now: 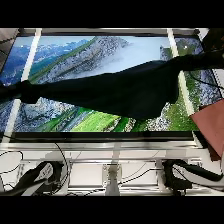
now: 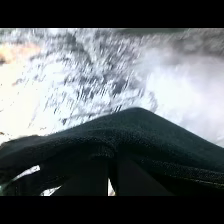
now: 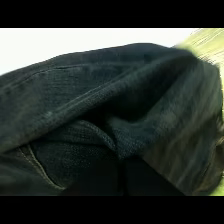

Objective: Fold the clothes and pants, and hang the long-sleeved shirts on hangers.

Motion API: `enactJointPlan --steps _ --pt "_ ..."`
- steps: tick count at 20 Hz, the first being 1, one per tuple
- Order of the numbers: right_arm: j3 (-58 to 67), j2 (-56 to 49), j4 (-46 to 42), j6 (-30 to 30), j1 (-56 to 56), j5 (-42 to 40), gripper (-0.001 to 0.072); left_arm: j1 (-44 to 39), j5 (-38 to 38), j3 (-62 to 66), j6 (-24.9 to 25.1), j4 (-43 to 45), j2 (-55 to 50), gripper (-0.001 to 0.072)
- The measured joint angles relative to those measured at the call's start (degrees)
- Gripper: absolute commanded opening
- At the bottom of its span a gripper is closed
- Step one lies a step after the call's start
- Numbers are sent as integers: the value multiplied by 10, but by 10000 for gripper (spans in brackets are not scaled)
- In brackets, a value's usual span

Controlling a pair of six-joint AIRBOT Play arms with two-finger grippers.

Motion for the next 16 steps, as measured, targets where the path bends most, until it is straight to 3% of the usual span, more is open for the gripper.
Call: enactJointPlan --steps 6,7,8,9,10,13,16 --pt "-11 -124 101 2 26 -185 37 0 25 0 0 10 -71 33" --pt "-12 -134 109 2 35 -226 81 0 33 0 0 11 -77 33" --pt "-12 -141 116 2 43 -260 279 0 40 0 0 11 -82 33" --pt "-12 -145 119 2 50 -298 544 0 49 0 0 12 -85 33" --pt "-12 -147 119 1 56 -318 618 0 54 0 0 13 -87 34" --pt "-10 -147 108 1 51 -354 604 0 72 0 0 14 -91 33" --pt "-10 -141 92 2 4 -285 429 0 79 0 0 14 -93 34"
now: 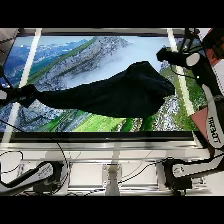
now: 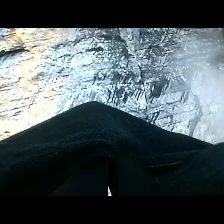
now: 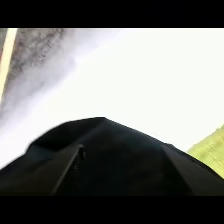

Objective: Fold the clothes and pants, and hang the long-sleeved shirts on hangers.

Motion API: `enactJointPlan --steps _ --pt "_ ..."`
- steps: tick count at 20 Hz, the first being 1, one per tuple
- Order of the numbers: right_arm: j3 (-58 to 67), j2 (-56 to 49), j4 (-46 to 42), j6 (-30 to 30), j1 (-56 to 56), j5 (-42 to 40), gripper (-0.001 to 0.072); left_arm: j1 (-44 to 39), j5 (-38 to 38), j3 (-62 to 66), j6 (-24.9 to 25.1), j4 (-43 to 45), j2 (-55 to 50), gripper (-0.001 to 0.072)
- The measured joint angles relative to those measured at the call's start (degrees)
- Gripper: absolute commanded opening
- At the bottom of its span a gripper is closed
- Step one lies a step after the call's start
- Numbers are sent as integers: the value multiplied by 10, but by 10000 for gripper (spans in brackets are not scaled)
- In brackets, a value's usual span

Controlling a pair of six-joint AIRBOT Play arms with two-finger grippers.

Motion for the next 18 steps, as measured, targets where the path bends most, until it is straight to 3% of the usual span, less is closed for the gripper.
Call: enactJointPlan --steps 5,10,14,18 --pt "-3 2 -50 -10 -131 213 428 0 2 0 0 -2 0 34" --pt "-83 3 -16 -76 -210 365 448 0 3 0 0 -3 0 34" --pt "-200 3 69 -118 -209 361 449 0 3 0 0 -3 0 34" --pt "-280 -1 139 -133 -169 279 446 0 3 0 0 -3 0 34"
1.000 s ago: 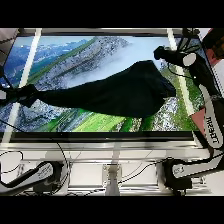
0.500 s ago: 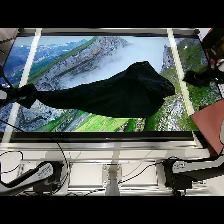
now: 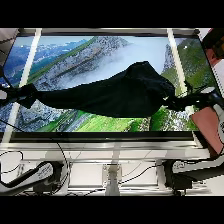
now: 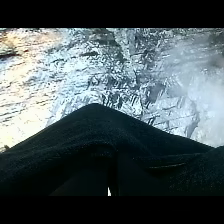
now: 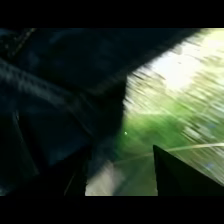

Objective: Fold the clothes and pants, and hang the long-sleeved shirts on hangers.

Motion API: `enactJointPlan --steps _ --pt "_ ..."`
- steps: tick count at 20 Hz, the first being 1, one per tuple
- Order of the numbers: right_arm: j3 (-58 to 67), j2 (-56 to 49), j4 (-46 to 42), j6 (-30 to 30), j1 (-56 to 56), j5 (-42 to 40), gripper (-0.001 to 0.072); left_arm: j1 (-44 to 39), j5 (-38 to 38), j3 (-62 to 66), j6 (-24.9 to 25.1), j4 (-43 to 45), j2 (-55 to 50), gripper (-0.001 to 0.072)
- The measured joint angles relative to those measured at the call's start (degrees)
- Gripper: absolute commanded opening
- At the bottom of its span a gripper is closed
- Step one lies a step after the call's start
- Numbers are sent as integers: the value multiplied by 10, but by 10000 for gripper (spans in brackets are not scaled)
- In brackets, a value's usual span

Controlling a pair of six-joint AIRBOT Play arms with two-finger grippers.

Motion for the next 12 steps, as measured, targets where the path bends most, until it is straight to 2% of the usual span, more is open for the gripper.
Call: enactJointPlan --steps 1,3,4,9,12 --pt "-9 -2 20 0 12 -19 369 0 0 0 0 0 0 34" --pt "-21 -8 51 10 40 -79 131 0 0 0 0 0 0 34" --pt "-24 -10 61 14 50 -104 36 0 0 0 0 0 0 34" --pt "12 3 109 23 76 -177 35 0 1 0 0 0 0 33" --pt "74 35 96 33 80 -196 35 0 15 0 0 0 0 33"
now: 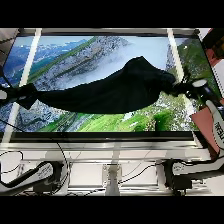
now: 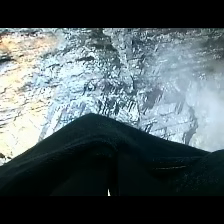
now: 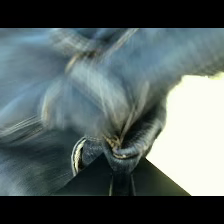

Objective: Fold the clothes and pants, and hang the long-sleeved shirts on hangers.

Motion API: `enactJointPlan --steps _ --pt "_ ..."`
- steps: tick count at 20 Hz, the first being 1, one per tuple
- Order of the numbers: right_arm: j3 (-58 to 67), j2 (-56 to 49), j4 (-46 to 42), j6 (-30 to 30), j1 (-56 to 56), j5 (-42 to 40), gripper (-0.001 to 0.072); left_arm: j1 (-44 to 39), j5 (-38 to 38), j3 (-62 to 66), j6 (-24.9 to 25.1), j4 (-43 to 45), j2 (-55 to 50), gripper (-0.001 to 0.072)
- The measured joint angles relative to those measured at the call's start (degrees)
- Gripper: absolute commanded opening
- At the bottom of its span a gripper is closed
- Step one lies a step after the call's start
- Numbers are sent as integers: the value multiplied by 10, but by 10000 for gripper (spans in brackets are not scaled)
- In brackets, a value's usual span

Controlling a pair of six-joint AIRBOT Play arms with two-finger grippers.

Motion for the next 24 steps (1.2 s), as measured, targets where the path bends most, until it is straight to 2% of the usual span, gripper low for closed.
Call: enactJointPlan --steps 3,6,8,11,12,13,14,17,22,23,24 --pt "68 41 -58 39 2 -16 35 0 19 0 -14 -1 0 33" --pt "108 84 -155 88 2 7 35 0 12 0 -21 0 0 33" --pt "120 106 -226 115 2 56 35 1 -13 0 -25 0 -3 33" --pt "129 125 -319 139 2 176 35 2 -54 0 -26 5 -20 46" --pt "130 128 -340 146 2 212 35 2 -63 0 -26 7 -29 244" --pt "131 131 -355 152 2 240 35 2 -72 0 -26 9 -38 641" --pt "132 133 -365 158 2 265 35 2 -81 0 -26 12 -46 678" --pt "133 142 -387 176 3 308 35 11 -112 0 -28 19 -59 614" --pt "130 174 -400 194 3 324 35 76 -165 -16 -14 28 -39 601" --pt "126 181 -401 195 3 325 35 95 -173 -29 -7 29 -29 572" --pt "120 188 -402 197 3 327 35 112 -180 -47 1 30 -19 478"
